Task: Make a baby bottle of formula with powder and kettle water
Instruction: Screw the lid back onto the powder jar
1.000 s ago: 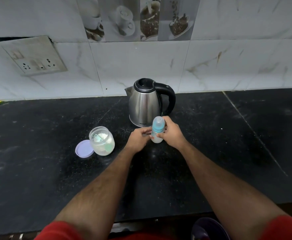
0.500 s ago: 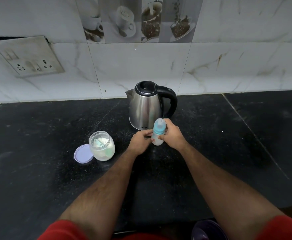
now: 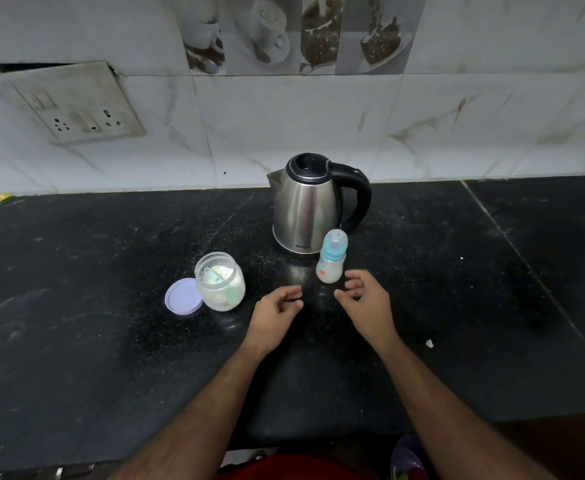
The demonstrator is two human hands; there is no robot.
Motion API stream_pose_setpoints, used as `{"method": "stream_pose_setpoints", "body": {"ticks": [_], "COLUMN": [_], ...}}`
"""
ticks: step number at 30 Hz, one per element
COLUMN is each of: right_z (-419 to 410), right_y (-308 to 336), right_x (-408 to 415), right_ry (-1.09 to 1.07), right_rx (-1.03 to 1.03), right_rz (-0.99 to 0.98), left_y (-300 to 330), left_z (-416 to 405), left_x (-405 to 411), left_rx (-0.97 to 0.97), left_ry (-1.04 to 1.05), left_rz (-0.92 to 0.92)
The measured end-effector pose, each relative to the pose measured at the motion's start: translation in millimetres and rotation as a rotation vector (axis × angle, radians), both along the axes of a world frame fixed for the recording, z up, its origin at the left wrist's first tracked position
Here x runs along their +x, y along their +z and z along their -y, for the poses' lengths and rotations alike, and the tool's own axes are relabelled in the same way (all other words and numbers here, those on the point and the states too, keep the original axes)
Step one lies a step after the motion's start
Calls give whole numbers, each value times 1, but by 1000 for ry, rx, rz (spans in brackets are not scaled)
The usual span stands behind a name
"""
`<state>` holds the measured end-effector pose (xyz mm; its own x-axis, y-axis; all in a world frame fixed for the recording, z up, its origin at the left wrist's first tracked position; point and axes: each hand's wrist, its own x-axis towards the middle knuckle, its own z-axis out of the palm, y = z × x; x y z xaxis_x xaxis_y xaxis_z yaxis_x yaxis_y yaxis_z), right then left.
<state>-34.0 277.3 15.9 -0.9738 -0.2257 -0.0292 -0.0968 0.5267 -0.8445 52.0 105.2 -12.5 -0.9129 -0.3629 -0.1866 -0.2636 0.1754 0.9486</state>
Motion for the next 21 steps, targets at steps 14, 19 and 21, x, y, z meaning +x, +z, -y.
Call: {"method": "stream_pose_setpoints", "body": {"ticks": [14, 19, 21], "right_z": [91, 128, 141], "right_y": [-30, -24, -22], "right_x": [63, 49, 42], "right_ry": [354, 406, 441], "right_rx": [-17, 23, 58], "right_rz": [129, 130, 146], "left_y": [-12, -2, 5], "left_z": [74, 115, 127], "left_x": [103, 97, 88], "left_rx": [-3, -33, -77], "left_ry": [324, 424, 392], "left_rz": [11, -18, -16]}}
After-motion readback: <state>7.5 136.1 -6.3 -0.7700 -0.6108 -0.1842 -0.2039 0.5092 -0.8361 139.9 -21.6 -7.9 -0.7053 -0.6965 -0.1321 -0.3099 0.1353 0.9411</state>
